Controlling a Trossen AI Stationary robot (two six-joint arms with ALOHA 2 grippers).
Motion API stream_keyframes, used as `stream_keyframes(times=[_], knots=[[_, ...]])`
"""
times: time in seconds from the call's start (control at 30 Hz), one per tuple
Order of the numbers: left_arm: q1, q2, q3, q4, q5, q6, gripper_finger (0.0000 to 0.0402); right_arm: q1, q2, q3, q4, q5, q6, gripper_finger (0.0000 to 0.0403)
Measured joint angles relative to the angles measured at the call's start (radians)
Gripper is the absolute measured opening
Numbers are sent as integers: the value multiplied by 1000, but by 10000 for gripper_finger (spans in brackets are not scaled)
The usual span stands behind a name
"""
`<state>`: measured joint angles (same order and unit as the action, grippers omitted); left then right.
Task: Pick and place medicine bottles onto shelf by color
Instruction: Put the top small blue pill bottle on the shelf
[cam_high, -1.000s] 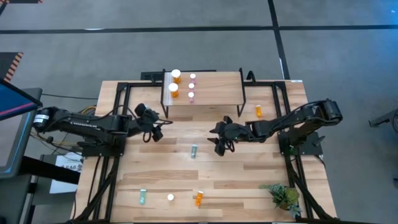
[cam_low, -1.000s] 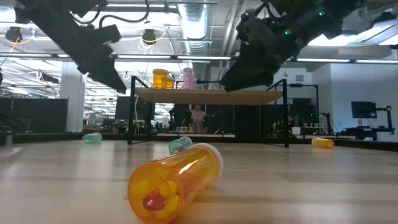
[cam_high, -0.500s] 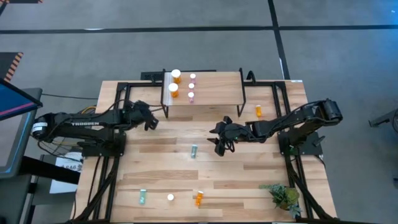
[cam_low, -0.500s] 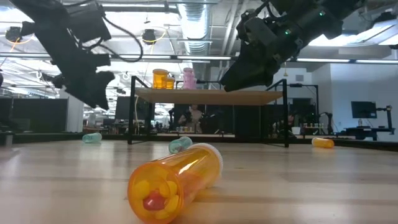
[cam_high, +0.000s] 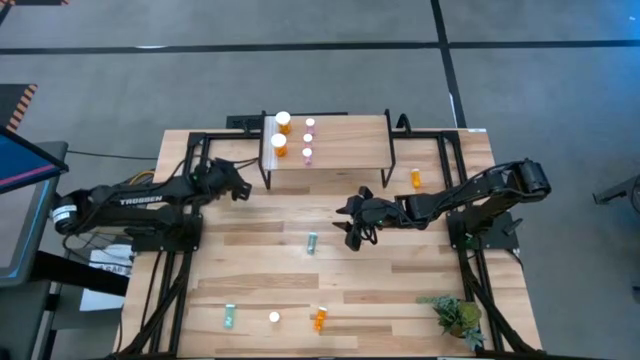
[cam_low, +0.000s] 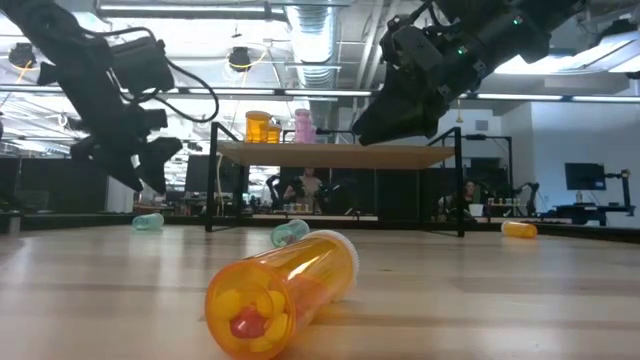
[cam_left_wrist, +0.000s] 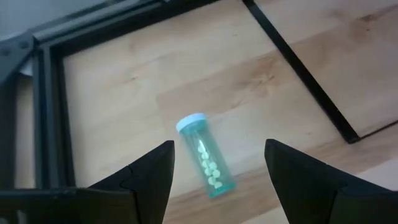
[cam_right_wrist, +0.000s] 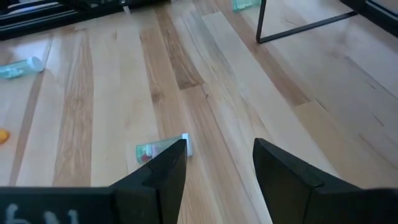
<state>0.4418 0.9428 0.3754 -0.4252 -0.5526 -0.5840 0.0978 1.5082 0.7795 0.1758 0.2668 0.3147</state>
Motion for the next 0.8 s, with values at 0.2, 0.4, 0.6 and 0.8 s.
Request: stream_keyframes(times=[0.2, 0.4, 0.6, 0.8], knots=[[65, 0, -29, 60, 70, 22, 238, 0, 0, 0, 12, 0, -1, 205], [110, 0, -81, 131, 111, 26, 238, 0, 0, 0, 26, 0, -1, 205], [132, 0, -89, 157, 125, 33, 238, 0, 1, 0, 42, 0, -1, 205], [133, 62, -89, 173, 143, 26, 238, 0, 1, 1, 46, 0, -1, 205]])
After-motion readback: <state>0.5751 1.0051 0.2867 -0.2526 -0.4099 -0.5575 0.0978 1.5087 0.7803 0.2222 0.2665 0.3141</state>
